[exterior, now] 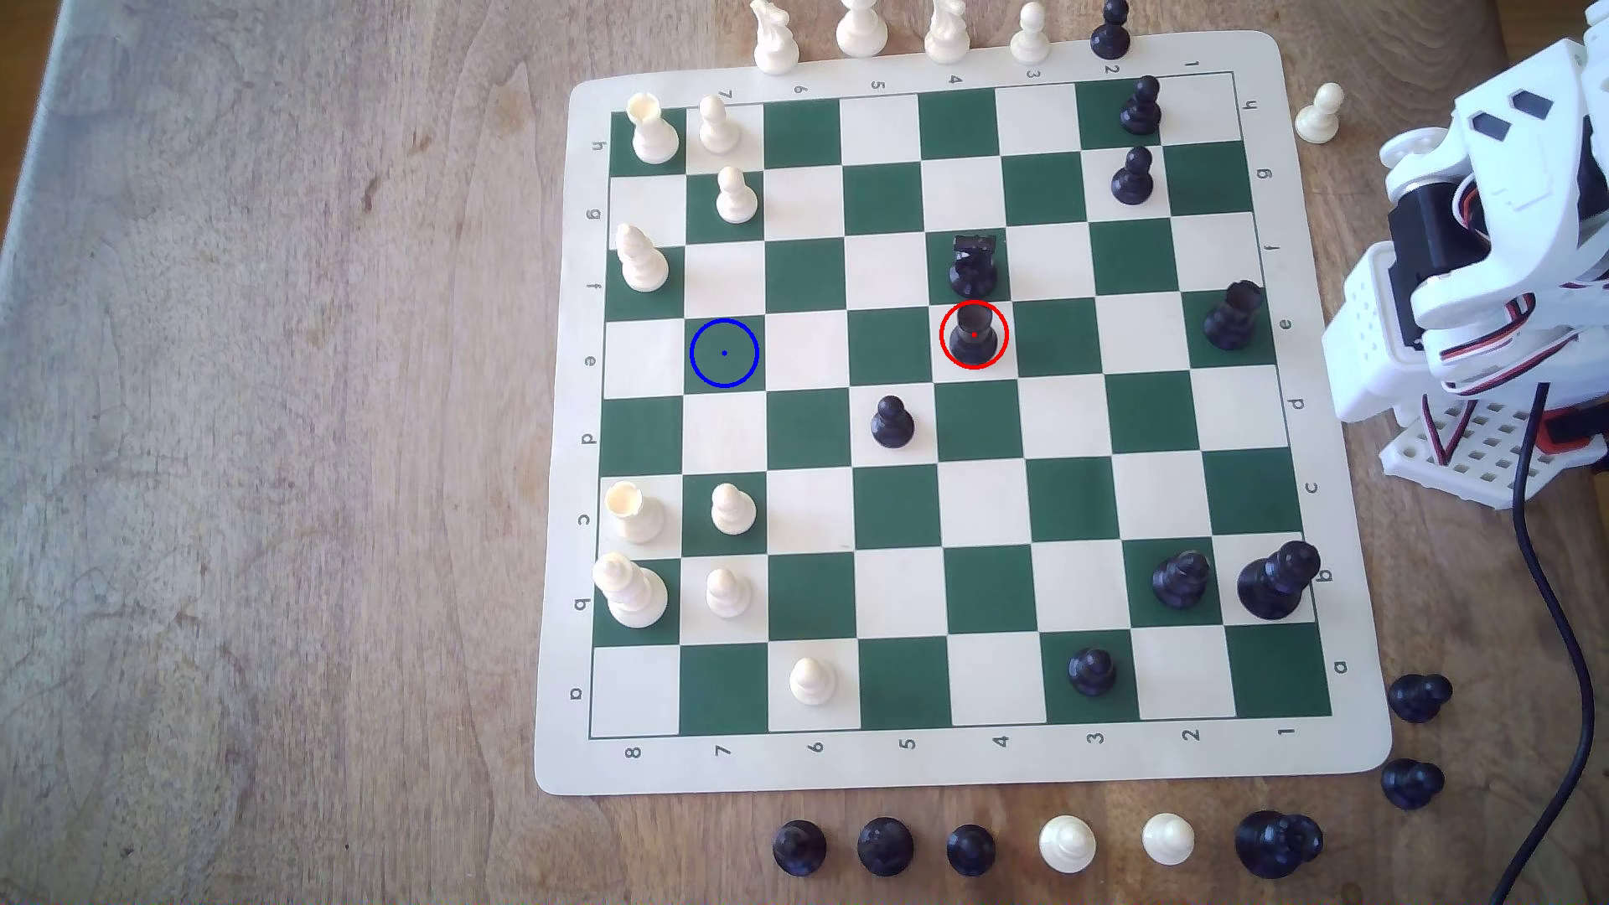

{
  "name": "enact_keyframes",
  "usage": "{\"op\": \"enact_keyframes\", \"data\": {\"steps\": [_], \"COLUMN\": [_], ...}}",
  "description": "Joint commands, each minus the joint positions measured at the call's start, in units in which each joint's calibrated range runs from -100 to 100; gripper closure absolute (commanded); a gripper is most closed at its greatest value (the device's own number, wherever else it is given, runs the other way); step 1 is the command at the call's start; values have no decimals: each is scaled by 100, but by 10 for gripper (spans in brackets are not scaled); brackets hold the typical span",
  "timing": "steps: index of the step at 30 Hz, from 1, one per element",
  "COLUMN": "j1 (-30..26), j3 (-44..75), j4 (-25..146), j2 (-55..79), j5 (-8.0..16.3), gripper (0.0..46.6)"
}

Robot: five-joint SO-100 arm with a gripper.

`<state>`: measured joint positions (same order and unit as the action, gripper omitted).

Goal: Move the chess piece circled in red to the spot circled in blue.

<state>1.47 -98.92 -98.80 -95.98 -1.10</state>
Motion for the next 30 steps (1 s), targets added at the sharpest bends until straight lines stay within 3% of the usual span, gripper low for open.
{"op": "enact_keyframes", "data": {"steps": [1, 5, 12, 15, 19, 21, 23, 30], "j1": [201, 177, 177, 294, 451, 396, 365, 529], "j3": [-108, -81, 417, 889, 1433, 1959, 2956, 3527], "j4": [487, 2608, 4721, 7251, 9242, 10380, 12550, 13935], "j2": [22, 22, 22, 22, 31, 31, 39, 39], "j5": [-5, 24, 5, 29, 39, 39, 44, 44], "gripper": [464, 464, 464, 464, 464, 464, 464, 464]}}
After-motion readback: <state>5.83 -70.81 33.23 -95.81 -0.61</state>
